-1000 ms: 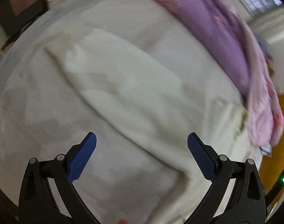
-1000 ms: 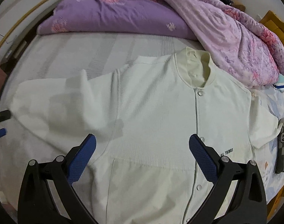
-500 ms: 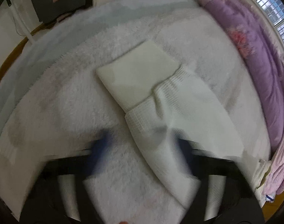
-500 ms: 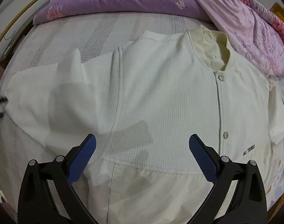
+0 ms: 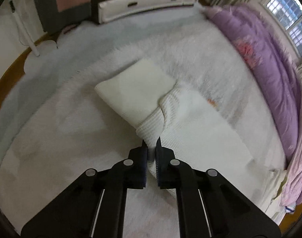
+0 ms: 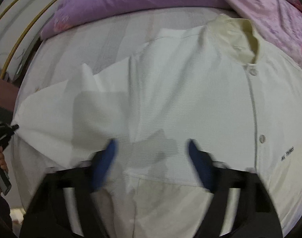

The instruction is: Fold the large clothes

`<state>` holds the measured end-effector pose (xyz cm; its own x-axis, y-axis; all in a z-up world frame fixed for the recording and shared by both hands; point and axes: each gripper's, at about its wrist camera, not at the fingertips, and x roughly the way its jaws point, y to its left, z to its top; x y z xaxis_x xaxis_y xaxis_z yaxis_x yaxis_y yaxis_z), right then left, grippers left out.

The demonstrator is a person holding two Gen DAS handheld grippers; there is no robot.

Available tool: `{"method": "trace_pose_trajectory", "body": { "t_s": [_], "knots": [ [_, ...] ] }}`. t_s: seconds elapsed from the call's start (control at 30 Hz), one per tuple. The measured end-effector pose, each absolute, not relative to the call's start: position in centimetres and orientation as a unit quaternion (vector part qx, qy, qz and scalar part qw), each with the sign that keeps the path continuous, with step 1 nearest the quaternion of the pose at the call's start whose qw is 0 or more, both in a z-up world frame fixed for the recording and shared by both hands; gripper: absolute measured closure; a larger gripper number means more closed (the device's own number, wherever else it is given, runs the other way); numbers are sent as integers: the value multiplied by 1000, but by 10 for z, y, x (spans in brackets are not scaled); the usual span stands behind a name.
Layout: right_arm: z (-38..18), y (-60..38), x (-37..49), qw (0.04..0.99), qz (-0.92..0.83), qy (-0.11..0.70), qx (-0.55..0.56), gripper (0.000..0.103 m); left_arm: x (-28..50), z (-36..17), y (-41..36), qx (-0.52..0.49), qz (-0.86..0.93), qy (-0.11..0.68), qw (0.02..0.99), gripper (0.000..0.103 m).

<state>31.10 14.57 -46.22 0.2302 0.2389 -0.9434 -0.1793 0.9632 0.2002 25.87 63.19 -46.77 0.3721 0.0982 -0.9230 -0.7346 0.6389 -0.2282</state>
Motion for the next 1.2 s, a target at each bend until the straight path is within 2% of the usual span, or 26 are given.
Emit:
{"method": "trace_pose_trajectory", "body": {
  "t_s": [0.1,0.17,0.33,0.43,0.6,0.83,1.03,1.2],
  "knots": [
    [-475,162,310,765,182,617,28,89,241,-450,629,-321,276,475,772,96],
    [-485,173,307,754,201,625,26,101,229,-441,628,-323,276,472,773,96],
    [-527,187,300,716,212,664,39,103,229,-414,604,-285,263,463,797,96],
    [-536,187,305,713,204,669,48,103,229,-379,577,-252,248,440,825,96],
    [-516,162,304,702,231,664,112,102,231,-306,519,-208,223,389,869,96],
    [-473,40,285,726,218,634,150,102,247,-228,397,-179,157,335,911,96],
    [-449,-98,271,757,171,613,147,101,287,-215,243,-151,79,342,924,96],
    [-443,-209,258,765,127,612,155,99,324,-255,99,-120,37,386,914,96]
  ]
}}
